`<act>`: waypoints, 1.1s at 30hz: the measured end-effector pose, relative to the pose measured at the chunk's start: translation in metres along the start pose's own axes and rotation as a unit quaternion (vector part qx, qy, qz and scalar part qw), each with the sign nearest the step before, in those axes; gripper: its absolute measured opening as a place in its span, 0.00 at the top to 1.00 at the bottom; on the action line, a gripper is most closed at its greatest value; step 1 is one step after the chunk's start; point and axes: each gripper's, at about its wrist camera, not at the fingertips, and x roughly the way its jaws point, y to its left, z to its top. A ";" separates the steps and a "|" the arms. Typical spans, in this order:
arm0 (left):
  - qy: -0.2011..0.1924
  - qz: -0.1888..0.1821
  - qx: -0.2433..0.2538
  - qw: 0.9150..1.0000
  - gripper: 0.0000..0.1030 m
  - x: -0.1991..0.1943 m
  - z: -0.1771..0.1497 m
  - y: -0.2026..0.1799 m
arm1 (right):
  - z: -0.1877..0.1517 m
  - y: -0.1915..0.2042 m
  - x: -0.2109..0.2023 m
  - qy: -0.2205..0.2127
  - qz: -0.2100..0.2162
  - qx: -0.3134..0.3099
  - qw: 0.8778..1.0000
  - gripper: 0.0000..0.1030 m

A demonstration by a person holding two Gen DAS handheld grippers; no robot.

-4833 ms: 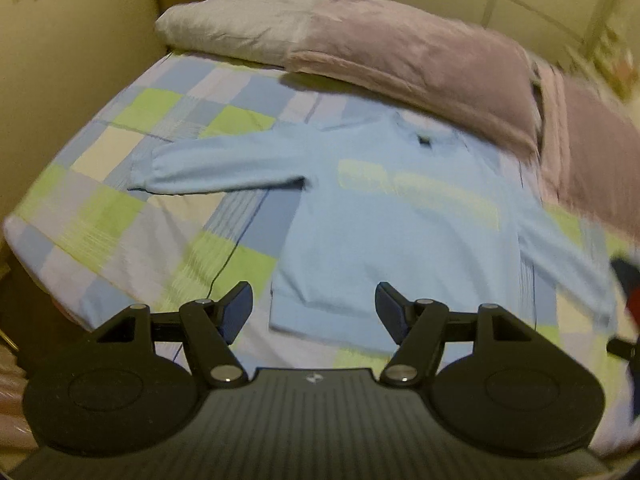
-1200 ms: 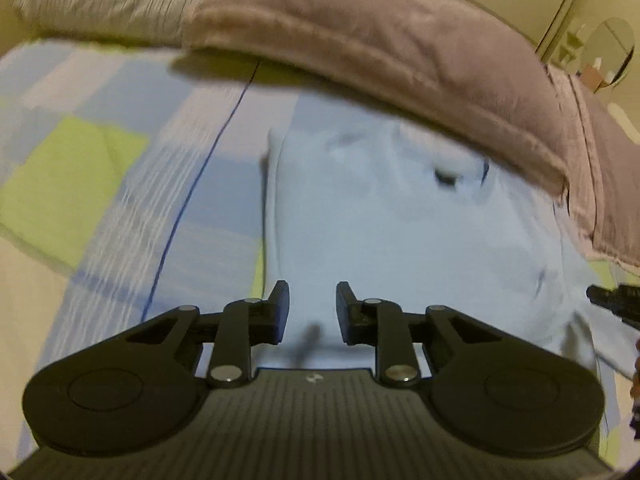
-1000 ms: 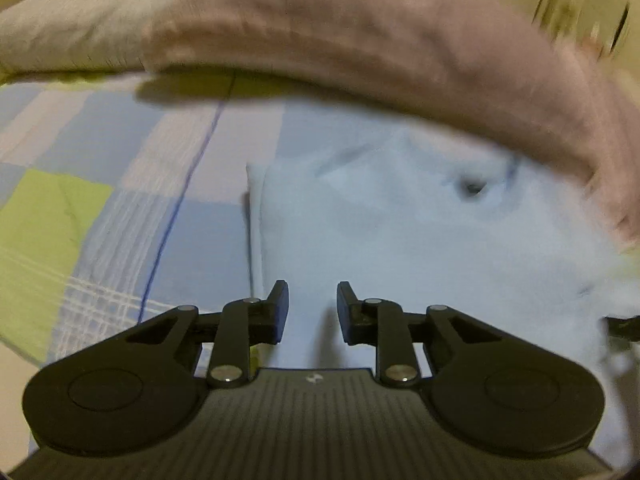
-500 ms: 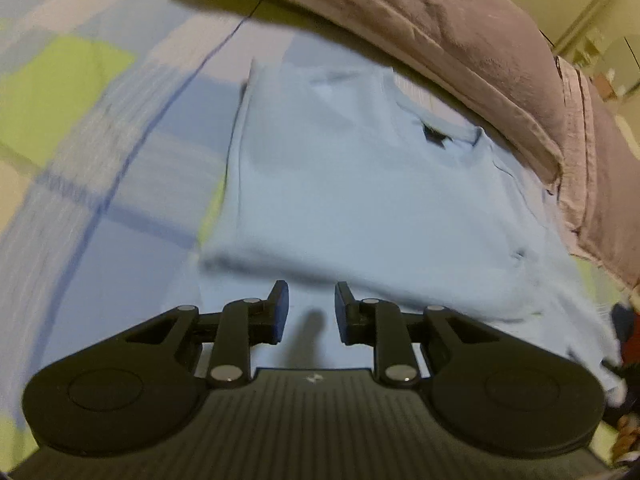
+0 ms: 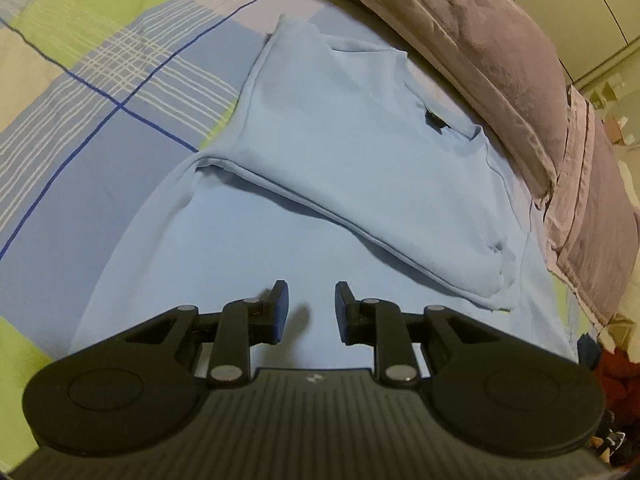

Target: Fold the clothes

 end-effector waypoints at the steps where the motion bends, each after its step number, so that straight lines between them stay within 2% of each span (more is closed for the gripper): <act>1: -0.001 -0.001 -0.005 1.000 0.81 -0.001 0.000 0.002 | 0.000 0.007 0.004 0.000 -0.018 -0.017 1.000 0.98; 3: -0.004 -0.006 -0.015 1.000 0.81 -0.003 0.003 0.007 | -0.008 0.033 0.006 -0.009 -0.057 -0.095 0.994 0.98; 4: -0.005 -0.007 -0.019 1.000 0.81 -0.004 0.004 0.010 | -0.015 0.050 0.005 -0.018 -0.075 -0.148 0.986 0.98; 6: -0.008 -0.008 -0.024 1.000 0.81 -0.007 0.004 0.015 | -0.041 0.096 0.000 -0.044 -0.090 -0.274 0.957 0.98; 8: -0.009 -0.008 -0.036 0.999 0.81 -0.008 0.004 0.020 | -0.081 0.136 -0.007 -0.059 -0.072 -0.367 0.926 0.98; 9: -0.010 -0.007 -0.042 0.999 0.81 -0.009 0.003 0.023 | -0.112 0.158 -0.012 -0.062 -0.051 -0.419 0.904 0.98; 10: -0.009 -0.007 -0.052 0.999 0.81 -0.009 0.003 0.026 | -0.147 0.175 -0.017 -0.064 -0.027 -0.474 0.878 0.98; 12: -0.008 -0.012 -0.074 0.997 0.81 -0.009 0.000 0.032 | -0.218 0.206 -0.029 -0.064 0.022 -0.579 0.813 0.98; 13: -0.008 -0.015 -0.084 0.996 0.81 -0.010 -0.001 0.035 | -0.258 0.209 -0.035 -0.054 0.050 -0.626 0.776 0.98; 15: -0.007 -0.016 -0.088 0.996 0.81 -0.011 -0.005 0.038 | -0.339 0.214 -0.048 -0.033 0.107 -0.713 0.692 0.98; 16: -0.006 -0.016 -0.091 0.996 0.80 -0.012 -0.006 0.040 | -0.369 0.213 -0.052 -0.020 0.124 -0.743 0.657 0.98; 17: -0.004 -0.016 -0.091 0.996 0.79 -0.013 -0.007 0.041 | -0.377 0.206 -0.050 -0.004 0.114 -0.753 0.648 0.97; 18: -0.001 -0.017 -0.090 0.996 0.79 -0.013 -0.009 0.042 | -0.385 0.198 -0.047 0.012 0.105 -0.762 0.638 0.87; 19: 0.000 -0.019 -0.088 0.996 0.78 -0.014 -0.009 0.041 | -0.393 0.191 -0.045 0.028 0.095 -0.771 0.629 0.57; 20: 0.002 -0.021 -0.086 0.996 0.75 -0.014 -0.009 0.041 | -0.401 0.183 -0.043 0.044 0.085 -0.780 0.619 0.43; 21: 0.003 -0.025 -0.082 0.996 0.74 -0.013 -0.008 0.039 | -0.409 0.176 -0.040 0.060 0.076 -0.788 0.608 0.35; 24: 0.004 -0.048 -0.079 0.996 0.71 -0.010 -0.004 0.030 | -0.432 0.153 -0.033 0.108 0.046 -0.810 0.575 0.35; 25: 0.003 -0.060 -0.081 0.995 0.70 -0.007 -0.002 0.027 | -0.433 0.147 -0.031 0.120 0.036 -0.811 0.571 0.35; 26: 0.000 -0.073 -0.086 0.994 0.68 -0.002 0.002 0.021 | -0.414 0.142 -0.029 0.122 0.023 -0.798 0.589 0.36; 27: -0.003 -0.087 -0.090 0.992 0.68 0.003 0.005 0.016 | -0.391 0.138 -0.026 0.126 0.008 -0.777 0.616 0.35; 29: -0.006 -0.109 -0.101 0.989 0.65 0.015 0.016 0.006 | -0.346 0.131 -0.025 0.136 -0.011 -0.722 0.678 0.35; 30: -0.007 -0.119 -0.111 0.987 0.63 0.024 0.023 0.000 | -0.321 0.128 -0.022 0.145 -0.020 -0.678 0.720 0.36; 33: -0.007 -0.132 -0.139 0.981 0.56 0.050 0.037 -0.013 | -0.259 0.120 -0.017 0.162 -0.029 -0.541 0.825 0.36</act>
